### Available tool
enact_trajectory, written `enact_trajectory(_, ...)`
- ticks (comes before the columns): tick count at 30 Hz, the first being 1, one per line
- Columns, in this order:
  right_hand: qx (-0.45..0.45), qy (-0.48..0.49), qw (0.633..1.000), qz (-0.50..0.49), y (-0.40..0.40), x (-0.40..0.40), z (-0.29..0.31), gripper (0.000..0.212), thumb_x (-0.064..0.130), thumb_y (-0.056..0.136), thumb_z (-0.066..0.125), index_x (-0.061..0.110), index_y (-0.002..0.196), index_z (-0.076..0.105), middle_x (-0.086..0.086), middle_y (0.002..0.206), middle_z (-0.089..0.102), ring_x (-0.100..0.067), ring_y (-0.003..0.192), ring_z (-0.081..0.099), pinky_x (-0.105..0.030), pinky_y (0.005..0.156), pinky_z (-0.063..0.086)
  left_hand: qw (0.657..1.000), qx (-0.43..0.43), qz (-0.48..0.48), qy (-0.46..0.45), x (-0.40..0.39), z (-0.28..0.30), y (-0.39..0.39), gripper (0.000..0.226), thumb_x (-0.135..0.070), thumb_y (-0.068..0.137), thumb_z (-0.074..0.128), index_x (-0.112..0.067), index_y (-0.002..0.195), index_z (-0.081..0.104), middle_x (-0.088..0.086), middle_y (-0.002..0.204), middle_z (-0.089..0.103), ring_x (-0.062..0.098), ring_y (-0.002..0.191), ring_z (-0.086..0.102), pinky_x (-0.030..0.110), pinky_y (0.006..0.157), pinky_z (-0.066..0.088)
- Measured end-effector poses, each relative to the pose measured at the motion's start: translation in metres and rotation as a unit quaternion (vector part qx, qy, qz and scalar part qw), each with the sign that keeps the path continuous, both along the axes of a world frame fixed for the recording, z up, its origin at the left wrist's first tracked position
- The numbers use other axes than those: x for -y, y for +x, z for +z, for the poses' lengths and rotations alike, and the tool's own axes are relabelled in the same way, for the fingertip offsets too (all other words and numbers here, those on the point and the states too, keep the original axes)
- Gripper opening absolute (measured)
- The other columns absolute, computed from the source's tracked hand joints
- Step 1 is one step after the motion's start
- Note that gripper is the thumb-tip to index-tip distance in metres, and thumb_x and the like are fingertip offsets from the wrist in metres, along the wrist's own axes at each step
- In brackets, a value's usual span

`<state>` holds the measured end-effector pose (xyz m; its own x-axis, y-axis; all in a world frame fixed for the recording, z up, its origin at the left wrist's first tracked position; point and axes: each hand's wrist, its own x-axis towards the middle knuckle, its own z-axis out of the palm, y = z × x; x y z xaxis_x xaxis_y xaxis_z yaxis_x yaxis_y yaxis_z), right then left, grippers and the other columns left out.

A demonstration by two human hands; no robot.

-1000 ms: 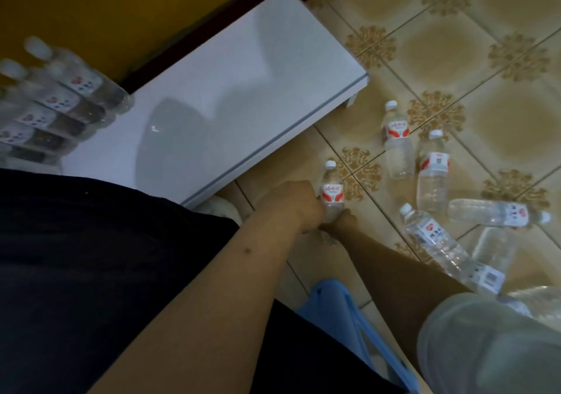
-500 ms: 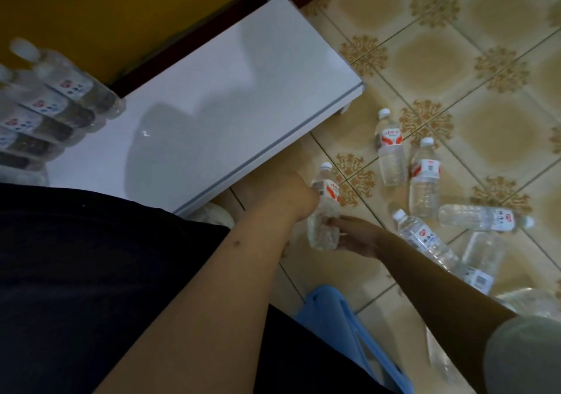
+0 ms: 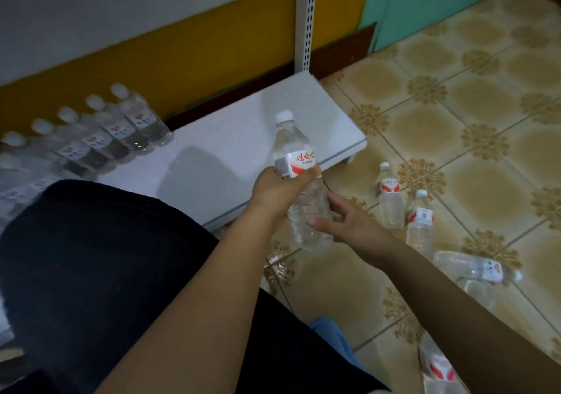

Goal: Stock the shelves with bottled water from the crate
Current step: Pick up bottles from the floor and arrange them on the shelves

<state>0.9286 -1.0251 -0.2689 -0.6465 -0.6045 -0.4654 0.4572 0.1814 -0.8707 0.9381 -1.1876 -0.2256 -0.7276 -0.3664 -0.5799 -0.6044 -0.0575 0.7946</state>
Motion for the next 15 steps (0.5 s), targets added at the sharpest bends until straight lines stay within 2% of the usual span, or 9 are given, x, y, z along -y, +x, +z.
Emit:
enact_trajectory(2,0.043,-0.019,0.999,0.024,-0.002,-0.001,0.013,0.048,0.025,0.085,0.07,0.026,0.131,0.056,-0.001,0.125,0.067,-0.021,0.113,0.066,-0.041,0.094,0.054,0.998,-0.028,0.044,0.039,0.004,0.012,0.009,0.034,-0.04,0.072,0.083,-0.022,0.097,0.067,0.0,0.097,0.075,0.018,0.087,0.073,0.039,0.087,0.058)
enact_trajectory(4,0.057,-0.016,0.997,0.055,-0.002,-0.002,0.031,0.049,0.023,0.086,0.068,0.018,0.133,0.054,-0.005,0.122,0.069,-0.024,0.112,0.066,-0.041,0.095,0.054,0.995,-0.049,0.063,0.062,0.01,0.028,0.021,0.055,-0.048,0.065,0.085,-0.022,0.11,0.065,0.0,0.106,0.073,0.02,0.095,0.071,0.042,0.091,0.056)
enact_trajectory(7,0.025,-0.008,0.993,0.112,-0.004,-0.001,0.062,0.046,0.018,0.085,0.068,0.013,0.129,0.056,-0.007,0.119,0.07,-0.025,0.111,0.067,-0.04,0.093,0.055,0.992,-0.092,0.049,0.065,0.019,0.055,0.034,0.079,-0.059,0.052,0.085,-0.026,0.119,0.062,-0.002,0.114,0.071,0.022,0.101,0.069,0.047,0.093,0.054)
enact_trajectory(11,-0.082,0.009,0.983,0.162,0.002,0.012,0.111,0.046,0.024,0.082,0.072,0.021,0.126,0.059,-0.001,0.117,0.072,-0.021,0.108,0.068,-0.04,0.089,0.056,0.986,-0.159,0.031,0.024,0.031,0.096,0.053,0.052,-0.047,0.074,0.079,-0.026,0.119,0.062,-0.003,0.111,0.071,0.018,0.099,0.07,0.045,0.09,0.056)
enact_trajectory(15,-0.205,0.014,0.961,0.184,0.018,0.035,0.164,0.042,0.031,0.085,0.072,0.026,0.126,0.061,0.008,0.116,0.071,-0.012,0.106,0.068,-0.037,0.093,0.055,0.974,-0.219,0.047,-0.021,0.051,0.145,0.077,0.051,-0.052,0.078,0.071,-0.025,0.12,0.06,-0.003,0.11,0.071,0.017,0.097,0.071,0.045,0.089,0.057)
